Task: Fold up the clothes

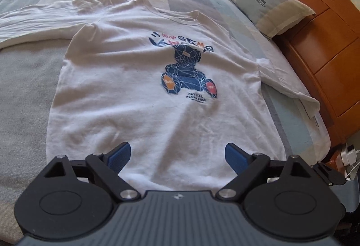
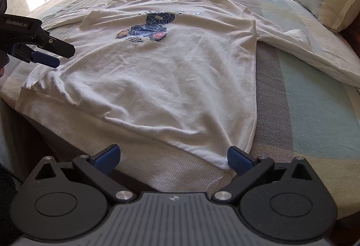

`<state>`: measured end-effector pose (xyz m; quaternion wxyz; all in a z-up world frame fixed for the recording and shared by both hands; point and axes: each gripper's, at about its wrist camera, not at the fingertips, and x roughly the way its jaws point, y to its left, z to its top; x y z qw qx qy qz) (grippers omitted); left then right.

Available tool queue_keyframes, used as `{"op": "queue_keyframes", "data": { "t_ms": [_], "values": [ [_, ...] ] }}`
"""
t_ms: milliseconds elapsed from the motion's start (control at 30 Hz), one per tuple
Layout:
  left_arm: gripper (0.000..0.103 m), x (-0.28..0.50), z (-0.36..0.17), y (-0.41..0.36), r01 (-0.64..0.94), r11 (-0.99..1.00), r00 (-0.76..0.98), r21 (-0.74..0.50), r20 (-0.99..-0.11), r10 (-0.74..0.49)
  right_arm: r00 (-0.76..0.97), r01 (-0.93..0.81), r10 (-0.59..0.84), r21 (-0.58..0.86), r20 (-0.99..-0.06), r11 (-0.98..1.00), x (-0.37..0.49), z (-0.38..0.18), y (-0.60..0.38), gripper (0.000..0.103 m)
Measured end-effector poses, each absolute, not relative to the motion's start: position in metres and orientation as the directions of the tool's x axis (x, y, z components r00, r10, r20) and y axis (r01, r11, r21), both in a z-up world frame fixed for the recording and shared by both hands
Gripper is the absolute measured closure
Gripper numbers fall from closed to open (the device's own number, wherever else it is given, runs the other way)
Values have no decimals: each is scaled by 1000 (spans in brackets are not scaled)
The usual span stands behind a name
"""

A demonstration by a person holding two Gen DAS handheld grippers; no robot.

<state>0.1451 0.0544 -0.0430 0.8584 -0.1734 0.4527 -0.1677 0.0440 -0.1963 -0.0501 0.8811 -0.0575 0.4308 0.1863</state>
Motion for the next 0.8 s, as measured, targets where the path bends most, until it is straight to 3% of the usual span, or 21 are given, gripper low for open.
{"op": "queue_keyframes", "data": {
  "t_ms": [133,333,467,600,800],
  "values": [
    [12,165,-44,30,206,850,526,-485,-678,-514,614,-434,356,75,-704,898,55,-28,-186,0],
    [13,181,-76,14,170,844,508,-508,-689,-517,563,-372,268,50,-782,927,94,-65,-174,0],
    [12,174,-80,31,90,811,533,-578,-660,-530,598,-354,249,28,-762,935,80,-74,-184,0],
    [12,168,-59,26,114,852,548,-511,-683,-484,613,-319,278,91,-739,943,77,-75,-197,0],
    [10,175,-52,33,135,893,588,-429,-691,-421,645,-327,236,16,-727,945,71,-79,-188,0]
  ]
}}
